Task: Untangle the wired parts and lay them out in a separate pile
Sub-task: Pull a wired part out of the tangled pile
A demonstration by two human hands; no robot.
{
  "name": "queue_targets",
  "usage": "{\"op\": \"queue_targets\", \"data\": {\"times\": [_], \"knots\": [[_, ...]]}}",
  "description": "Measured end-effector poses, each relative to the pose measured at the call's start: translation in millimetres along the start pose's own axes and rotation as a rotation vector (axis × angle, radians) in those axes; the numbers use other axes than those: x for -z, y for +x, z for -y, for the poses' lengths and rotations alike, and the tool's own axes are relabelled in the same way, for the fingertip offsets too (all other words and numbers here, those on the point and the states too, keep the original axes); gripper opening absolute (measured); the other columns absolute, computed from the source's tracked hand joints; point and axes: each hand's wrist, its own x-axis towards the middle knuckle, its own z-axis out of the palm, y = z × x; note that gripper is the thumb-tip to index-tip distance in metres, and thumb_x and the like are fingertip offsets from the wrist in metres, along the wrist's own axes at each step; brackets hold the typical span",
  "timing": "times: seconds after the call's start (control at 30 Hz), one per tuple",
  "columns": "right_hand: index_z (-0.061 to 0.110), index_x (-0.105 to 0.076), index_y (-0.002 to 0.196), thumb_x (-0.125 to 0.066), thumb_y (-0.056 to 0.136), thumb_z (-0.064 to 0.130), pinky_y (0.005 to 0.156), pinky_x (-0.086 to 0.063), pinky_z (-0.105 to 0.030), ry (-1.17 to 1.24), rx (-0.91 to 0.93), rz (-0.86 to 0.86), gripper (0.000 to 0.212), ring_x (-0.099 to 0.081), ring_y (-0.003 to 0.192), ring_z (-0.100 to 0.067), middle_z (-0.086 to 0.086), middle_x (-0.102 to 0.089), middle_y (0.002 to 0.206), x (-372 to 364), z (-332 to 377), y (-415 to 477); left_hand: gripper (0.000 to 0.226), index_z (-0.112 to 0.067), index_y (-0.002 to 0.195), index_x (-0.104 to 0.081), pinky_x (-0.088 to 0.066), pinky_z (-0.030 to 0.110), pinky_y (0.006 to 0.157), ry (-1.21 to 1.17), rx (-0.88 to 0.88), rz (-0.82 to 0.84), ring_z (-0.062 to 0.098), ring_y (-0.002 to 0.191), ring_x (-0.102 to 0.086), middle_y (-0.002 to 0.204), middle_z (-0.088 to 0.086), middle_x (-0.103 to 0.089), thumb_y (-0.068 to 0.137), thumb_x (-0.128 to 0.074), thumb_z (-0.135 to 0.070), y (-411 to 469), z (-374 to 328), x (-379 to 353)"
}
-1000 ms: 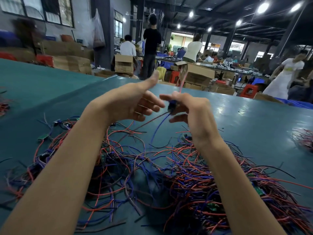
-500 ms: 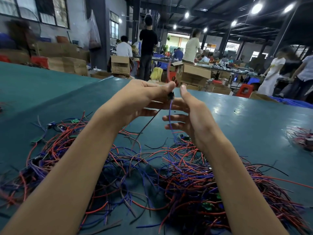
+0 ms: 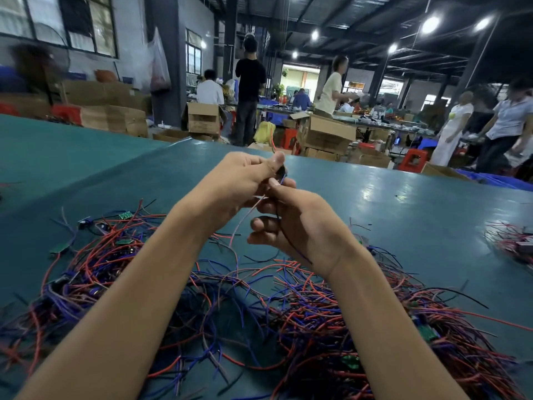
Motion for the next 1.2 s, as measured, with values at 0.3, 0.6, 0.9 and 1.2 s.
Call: {"op": "queue_targets", "data": {"times": [0.3, 0.6, 0.9, 1.2], "knots": [[0.018, -0.047, 0.071, -0.036, 0.108, 0.04, 0.058, -0.055, -0.034, 0.143, 0.002, 0.007, 0.044, -0.057, 0.058, -0.021, 0.0, -0.055, 0.065, 1.6, -8.6, 1.8, 0.028, -0.003, 0.105, -0.071, -0.048, 0.019, 0.05, -0.162, 0.081, 0.16, 0.008, 0.062, -0.059, 0.099, 0.01, -0.071, 0.094, -0.064, -0.028, -3.1, 0.9, 11.1], [0.015, -0.045, 0.077, -0.035, 0.11, 0.037, 0.05, -0.053, -0.036, -0.167, 0.017, -0.074, 0.041, -0.043, 0.044, -0.02, 0.001, -0.041, 0.054, -4.8, -13.8, 8.3, 0.009, -0.005, 0.098, -0.073, -0.052, 0.023, 0.05, -0.206, 0.155, -0.063, 0.017, 0.063, -0.069, 0.087, 0.008, -0.077, 0.091, -0.068, -0.001, -0.8, 0.1, 12.6], [0.009, -0.05, 0.069, -0.043, 0.109, 0.026, 0.054, -0.058, -0.044, -0.867, 0.146, -0.04, 0.044, -0.055, 0.042, -0.025, 0.0, -0.052, 0.047, -11.4, -5.5, -4.8, 0.038, -0.014, 0.123, -0.052, -0.057, 0.03, 0.068, -0.422, 0.187, -0.407, 0.013, 0.059, -0.072, 0.072, 0.008, -0.076, 0.093, -0.06, 0.008, 14.4, 10.5, 27.3], [0.005, -0.058, 0.074, -0.045, 0.107, 0.025, 0.06, -0.052, -0.02, -1.173, 0.125, 0.486, 0.041, -0.068, 0.053, -0.022, -0.009, -0.067, 0.059, -72.1, -1.4, -46.2, 0.014, -0.009, 0.109, -0.059, -0.057, 0.023, 0.054, -0.497, 0.193, -0.475, 0.006, 0.057, -0.068, 0.071, 0.002, -0.074, 0.099, -0.056, 0.0, 10.9, 26.8, 83.9]]}}
